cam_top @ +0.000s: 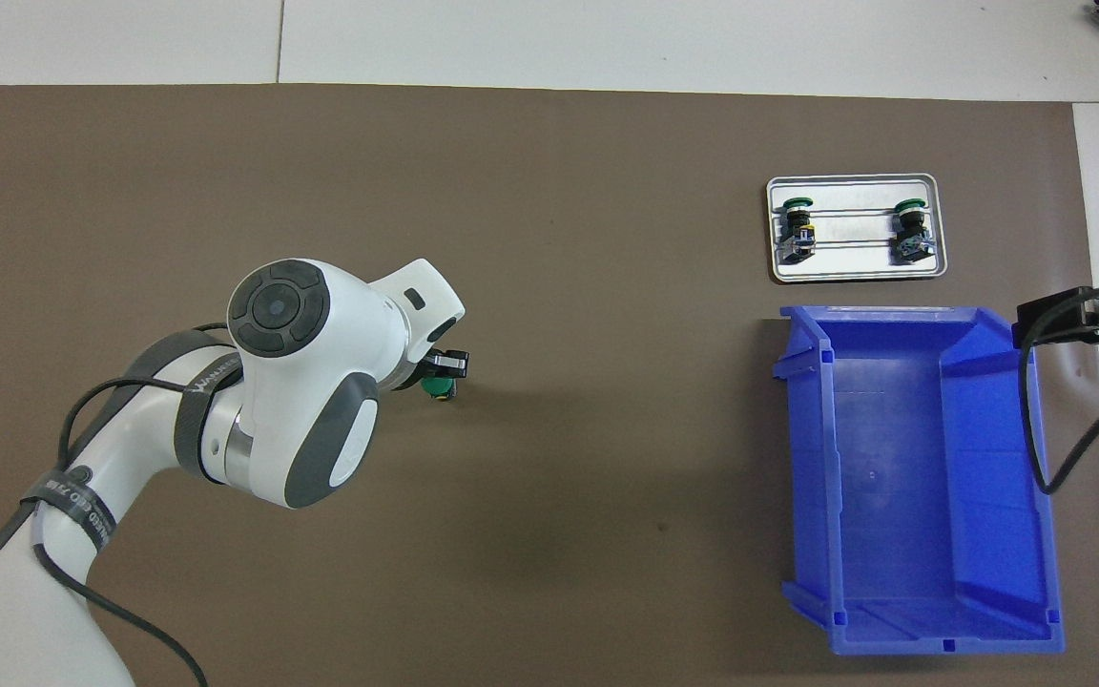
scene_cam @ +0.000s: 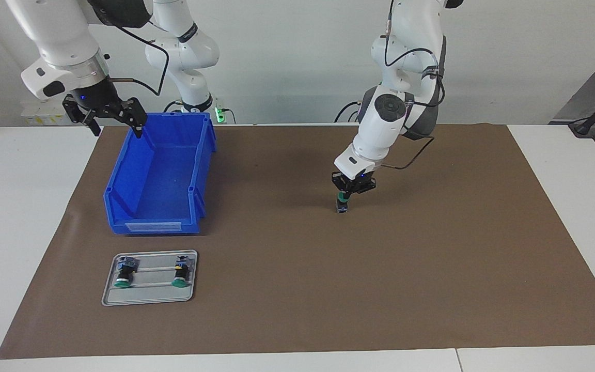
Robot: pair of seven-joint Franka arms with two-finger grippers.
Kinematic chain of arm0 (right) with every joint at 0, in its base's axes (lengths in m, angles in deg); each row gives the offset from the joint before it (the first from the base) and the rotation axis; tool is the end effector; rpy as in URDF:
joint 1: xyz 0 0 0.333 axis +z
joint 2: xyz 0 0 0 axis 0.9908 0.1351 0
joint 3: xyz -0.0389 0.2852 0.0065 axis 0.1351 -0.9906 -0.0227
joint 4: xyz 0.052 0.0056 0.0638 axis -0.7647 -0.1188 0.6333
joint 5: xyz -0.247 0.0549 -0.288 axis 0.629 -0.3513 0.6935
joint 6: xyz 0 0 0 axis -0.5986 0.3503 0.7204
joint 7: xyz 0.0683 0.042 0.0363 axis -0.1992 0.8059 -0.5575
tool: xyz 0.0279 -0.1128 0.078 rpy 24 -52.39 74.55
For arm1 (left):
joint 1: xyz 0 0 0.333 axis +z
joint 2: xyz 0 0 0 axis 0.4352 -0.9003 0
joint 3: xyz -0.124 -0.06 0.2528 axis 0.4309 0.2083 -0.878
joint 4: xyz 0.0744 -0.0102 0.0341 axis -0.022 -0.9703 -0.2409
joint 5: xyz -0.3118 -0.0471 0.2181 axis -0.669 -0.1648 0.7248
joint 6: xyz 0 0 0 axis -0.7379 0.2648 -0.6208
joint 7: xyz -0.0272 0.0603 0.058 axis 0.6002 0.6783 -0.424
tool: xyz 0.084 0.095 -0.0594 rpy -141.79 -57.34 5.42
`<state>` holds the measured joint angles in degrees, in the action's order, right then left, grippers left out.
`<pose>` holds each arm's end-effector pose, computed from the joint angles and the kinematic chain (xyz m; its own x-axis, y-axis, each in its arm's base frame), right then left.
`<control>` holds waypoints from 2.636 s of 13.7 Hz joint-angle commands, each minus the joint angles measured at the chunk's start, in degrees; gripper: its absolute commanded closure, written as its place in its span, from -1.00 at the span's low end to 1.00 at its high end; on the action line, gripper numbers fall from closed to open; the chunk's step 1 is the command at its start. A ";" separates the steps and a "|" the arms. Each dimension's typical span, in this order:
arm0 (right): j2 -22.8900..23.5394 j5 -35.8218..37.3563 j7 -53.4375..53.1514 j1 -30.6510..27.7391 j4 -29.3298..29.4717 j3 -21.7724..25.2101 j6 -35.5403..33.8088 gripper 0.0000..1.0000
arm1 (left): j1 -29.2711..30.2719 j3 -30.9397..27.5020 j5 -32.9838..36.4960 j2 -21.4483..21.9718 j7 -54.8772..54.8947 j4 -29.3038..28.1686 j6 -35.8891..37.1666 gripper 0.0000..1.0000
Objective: Place and press button with both arms
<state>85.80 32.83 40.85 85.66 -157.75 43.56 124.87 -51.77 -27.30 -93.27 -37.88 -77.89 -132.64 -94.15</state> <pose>0.5244 -0.0173 0.5677 0.9982 -0.0509 -0.0326 -0.0489 -0.9970 0.0596 0.5019 -0.2859 0.3202 0.9826 -0.1840 0.0253 -0.1858 -0.9729 0.1380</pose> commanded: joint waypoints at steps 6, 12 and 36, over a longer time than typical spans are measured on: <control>-0.53 0.48 1.33 -0.27 -0.66 -0.30 0.01 -1.00 | -2.15 -0.73 1.29 -0.21 -1.24 -5.56 -7.49 1.00; -0.53 0.48 1.42 -0.35 -0.66 -0.30 0.01 -1.00 | 2.40 -1.26 1.29 -0.12 -0.54 12.08 11.55 1.00; 1.67 -1.98 0.45 -0.26 2.68 -0.38 0.53 -1.00 | 22.46 -1.43 9.99 5.68 15.55 29.43 39.80 -1.00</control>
<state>87.03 31.80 40.85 85.80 -155.84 43.52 125.27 -29.33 -28.80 -84.41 -33.80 -61.95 -101.29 -53.88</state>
